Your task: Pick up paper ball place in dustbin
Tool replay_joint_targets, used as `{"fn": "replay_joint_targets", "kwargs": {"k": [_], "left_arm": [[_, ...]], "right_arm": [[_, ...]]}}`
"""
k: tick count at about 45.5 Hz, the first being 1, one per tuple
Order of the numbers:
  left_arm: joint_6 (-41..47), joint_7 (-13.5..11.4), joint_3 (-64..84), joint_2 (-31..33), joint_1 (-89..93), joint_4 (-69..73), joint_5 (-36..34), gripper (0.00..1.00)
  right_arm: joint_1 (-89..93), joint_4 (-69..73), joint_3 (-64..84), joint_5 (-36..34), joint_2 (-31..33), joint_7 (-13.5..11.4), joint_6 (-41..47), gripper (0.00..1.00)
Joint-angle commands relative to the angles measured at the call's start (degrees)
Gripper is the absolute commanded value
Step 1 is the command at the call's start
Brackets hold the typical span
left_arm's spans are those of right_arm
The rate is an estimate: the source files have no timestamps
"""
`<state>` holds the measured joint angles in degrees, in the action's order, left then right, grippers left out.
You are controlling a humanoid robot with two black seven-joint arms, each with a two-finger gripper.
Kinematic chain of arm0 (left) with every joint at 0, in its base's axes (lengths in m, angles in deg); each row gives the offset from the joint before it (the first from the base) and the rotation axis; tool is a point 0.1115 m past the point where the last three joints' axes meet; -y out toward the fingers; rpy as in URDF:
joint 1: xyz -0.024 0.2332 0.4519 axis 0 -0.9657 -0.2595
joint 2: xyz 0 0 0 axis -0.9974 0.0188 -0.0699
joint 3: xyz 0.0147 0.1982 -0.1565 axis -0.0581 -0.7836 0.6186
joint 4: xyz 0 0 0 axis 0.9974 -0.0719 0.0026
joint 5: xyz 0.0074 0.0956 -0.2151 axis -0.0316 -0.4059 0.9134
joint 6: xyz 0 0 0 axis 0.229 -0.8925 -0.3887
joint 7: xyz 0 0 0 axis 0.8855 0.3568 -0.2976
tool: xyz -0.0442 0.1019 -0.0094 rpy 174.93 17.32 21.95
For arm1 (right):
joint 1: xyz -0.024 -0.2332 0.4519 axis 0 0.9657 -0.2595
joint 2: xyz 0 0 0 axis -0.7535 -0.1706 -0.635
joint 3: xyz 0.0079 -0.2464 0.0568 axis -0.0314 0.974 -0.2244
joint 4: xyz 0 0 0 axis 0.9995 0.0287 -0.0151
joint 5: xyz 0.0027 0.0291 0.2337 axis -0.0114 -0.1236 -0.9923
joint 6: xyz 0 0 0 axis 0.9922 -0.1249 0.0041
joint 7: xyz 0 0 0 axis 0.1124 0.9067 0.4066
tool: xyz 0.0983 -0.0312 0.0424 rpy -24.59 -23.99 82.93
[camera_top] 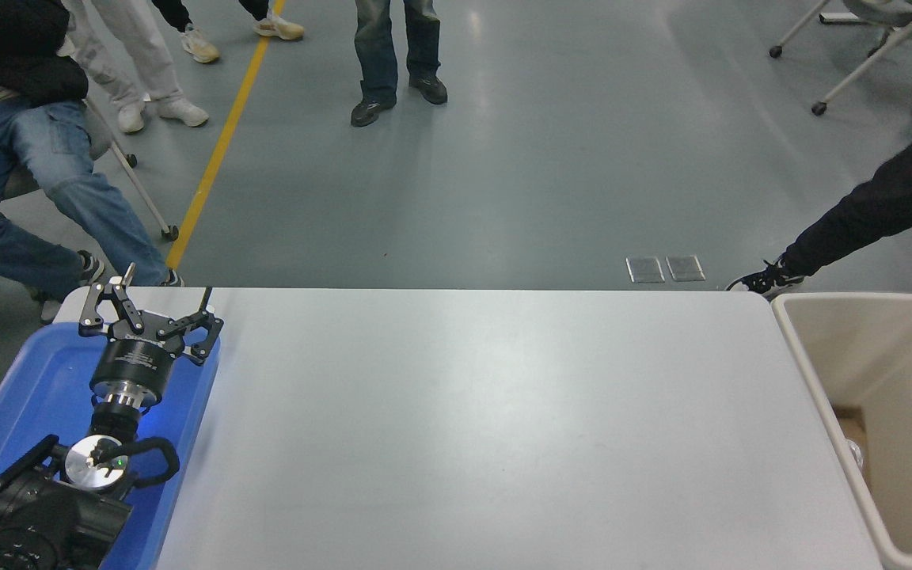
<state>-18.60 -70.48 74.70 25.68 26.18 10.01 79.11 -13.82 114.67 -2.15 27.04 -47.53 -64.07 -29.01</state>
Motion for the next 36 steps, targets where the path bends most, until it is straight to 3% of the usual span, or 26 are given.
{"fn": "replay_joint_targets", "kwargs": {"k": [1,13,14,17,20,22,36], "left_arm": [[0.0,0.0,0.1,0.0,0.0,0.0,0.0,0.99],[0.0,0.0,0.1,0.0,0.0,0.0,0.0,0.99],[0.0,0.0,0.1,0.0,0.0,0.0,0.0,0.99],[0.0,0.0,0.1,0.0,0.0,0.0,0.0,0.99],[0.0,0.0,0.1,0.0,0.0,0.0,0.0,0.99],[0.0,0.0,0.1,0.0,0.0,0.0,0.0,0.99],[0.0,0.0,0.1,0.0,0.0,-0.1,0.0,0.99]], "right_arm": [[14.3,-9.9,-10.7,0.0,-9.1,-0.1,-3.9,0.00],[15.6,-10.4,-12.3,0.0,-10.8,-0.3,-4.0,0.03],[15.6,-10.5,-12.3,0.0,-10.8,-0.4,-4.0,0.11],[15.5,-10.5,-12.3,-0.1,-10.8,-0.4,-4.0,0.59],[15.5,-10.5,-12.6,-0.2,-10.8,-0.4,-4.0,0.75],[15.5,-10.5,-12.8,-0.2,-10.9,-0.5,-4.0,1.00],[15.3,-10.3,-12.7,-0.6,-10.6,-0.6,-3.5,1.00]]}}
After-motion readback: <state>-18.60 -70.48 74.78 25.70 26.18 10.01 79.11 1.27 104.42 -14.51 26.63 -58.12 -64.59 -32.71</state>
